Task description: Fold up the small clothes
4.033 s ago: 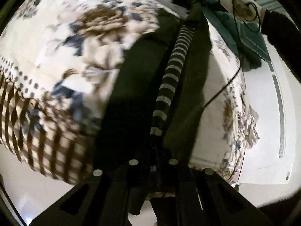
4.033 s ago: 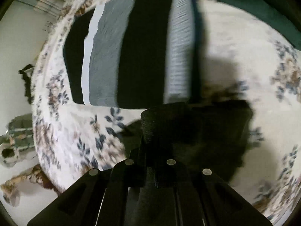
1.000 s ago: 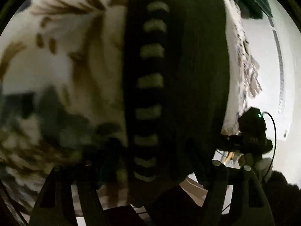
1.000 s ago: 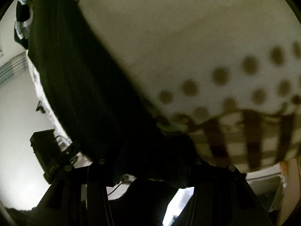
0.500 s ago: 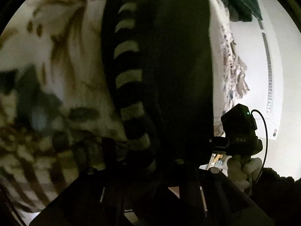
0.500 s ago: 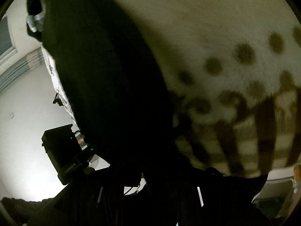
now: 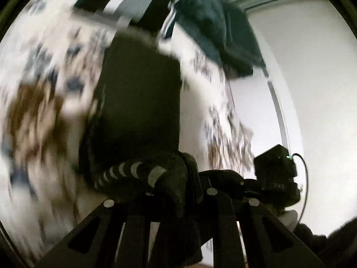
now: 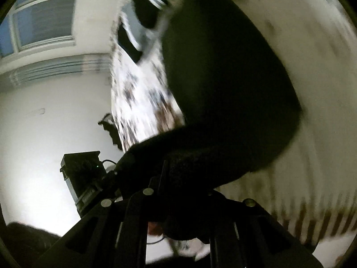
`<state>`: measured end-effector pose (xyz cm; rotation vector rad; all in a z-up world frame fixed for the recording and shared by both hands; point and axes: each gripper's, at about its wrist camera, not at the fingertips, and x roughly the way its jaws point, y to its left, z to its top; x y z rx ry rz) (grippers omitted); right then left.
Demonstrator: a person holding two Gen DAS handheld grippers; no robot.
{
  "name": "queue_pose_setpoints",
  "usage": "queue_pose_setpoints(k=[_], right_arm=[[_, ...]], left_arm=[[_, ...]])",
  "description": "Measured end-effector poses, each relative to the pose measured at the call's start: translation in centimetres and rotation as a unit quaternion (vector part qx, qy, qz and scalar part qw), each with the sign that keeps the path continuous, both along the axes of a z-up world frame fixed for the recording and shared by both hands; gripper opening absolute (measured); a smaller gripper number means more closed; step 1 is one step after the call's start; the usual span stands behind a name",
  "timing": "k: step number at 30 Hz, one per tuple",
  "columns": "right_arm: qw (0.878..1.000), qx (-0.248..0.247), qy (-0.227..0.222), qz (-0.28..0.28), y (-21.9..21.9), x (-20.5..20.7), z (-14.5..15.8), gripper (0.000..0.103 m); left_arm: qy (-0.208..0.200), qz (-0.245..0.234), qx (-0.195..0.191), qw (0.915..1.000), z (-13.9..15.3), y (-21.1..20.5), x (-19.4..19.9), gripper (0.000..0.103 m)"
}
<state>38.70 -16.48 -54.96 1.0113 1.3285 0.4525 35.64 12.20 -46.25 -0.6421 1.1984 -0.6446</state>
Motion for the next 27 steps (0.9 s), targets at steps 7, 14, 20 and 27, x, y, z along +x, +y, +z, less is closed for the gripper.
queue_pose_setpoints(k=[7,14,20,27], right_arm=[[0.998,-0.056,-0.028,-0.025,-1.8,18.1,-1.5,0.013],[0.994,-0.012,-0.012,-0.108,-6.9,25.8,-4.7,0.061],[0.996,-0.079,0.015,-0.047,-9.3,21.6,-6.0,0.061],[0.996,-0.067,0.053,0.018,-10.5,21.9,-12.3,0.075]], left_arm=[[-0.034,0.025,0.031,0.9986,-3.4,-2.5,16.7,0.014],[-0.008,0.099,0.060,0.9932,-7.3,-0.4,23.6,0.058],[0.002,0.118,0.076,0.9901,-6.6,2.8,16.6,0.059],[0.103,0.162,0.029,0.9811,-9.3,2.4,3.0,0.064]])
